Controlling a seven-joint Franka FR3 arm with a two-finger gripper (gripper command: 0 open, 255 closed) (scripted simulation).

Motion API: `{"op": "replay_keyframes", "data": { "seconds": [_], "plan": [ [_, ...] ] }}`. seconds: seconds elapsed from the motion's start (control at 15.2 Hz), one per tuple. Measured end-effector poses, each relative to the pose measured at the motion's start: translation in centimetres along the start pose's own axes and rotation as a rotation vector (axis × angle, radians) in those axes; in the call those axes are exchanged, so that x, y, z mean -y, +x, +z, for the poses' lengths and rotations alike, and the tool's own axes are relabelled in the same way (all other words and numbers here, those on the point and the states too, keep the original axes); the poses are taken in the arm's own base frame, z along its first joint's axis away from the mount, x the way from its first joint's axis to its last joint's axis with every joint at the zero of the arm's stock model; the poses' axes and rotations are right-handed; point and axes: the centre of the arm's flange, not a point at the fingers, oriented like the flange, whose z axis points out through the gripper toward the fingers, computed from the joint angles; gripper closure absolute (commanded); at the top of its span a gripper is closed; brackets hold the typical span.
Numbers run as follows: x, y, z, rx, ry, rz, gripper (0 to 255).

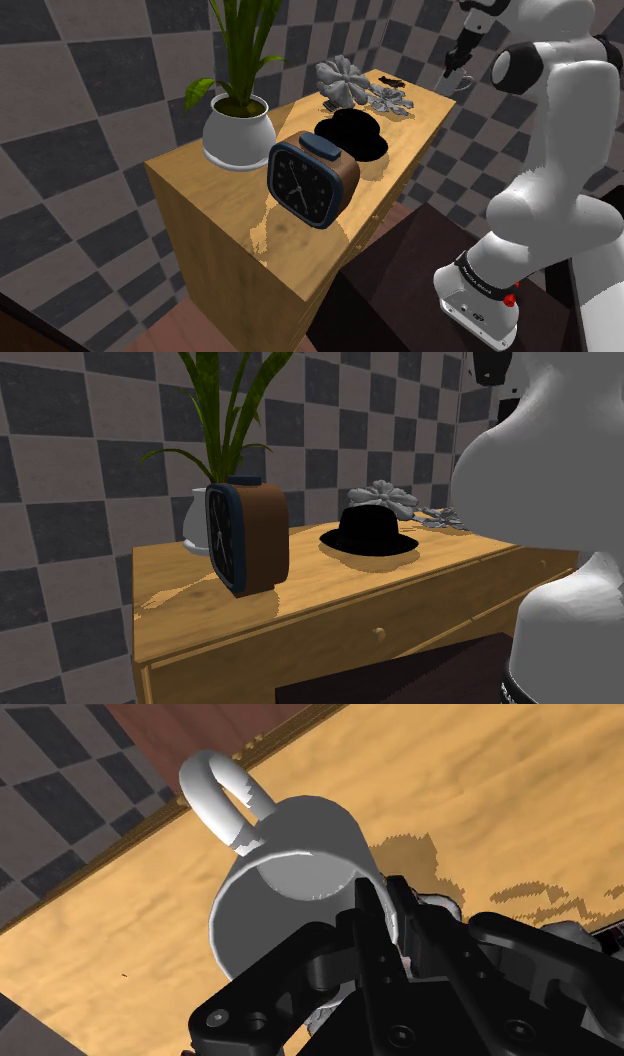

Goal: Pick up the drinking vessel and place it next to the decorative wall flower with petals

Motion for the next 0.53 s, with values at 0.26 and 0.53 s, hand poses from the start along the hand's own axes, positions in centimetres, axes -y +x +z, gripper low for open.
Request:
{"op": "replay_keyframes", "data": {
  "seconds": [0.26, 0.53],
  "plan": [
    [-2.3, 0.6, 1.2, 0.001, 0.001, -0.001, 255],
    [-2.4, 0.5, 3.3, 0.001, 0.001, -0.002, 255]
  ]
}}
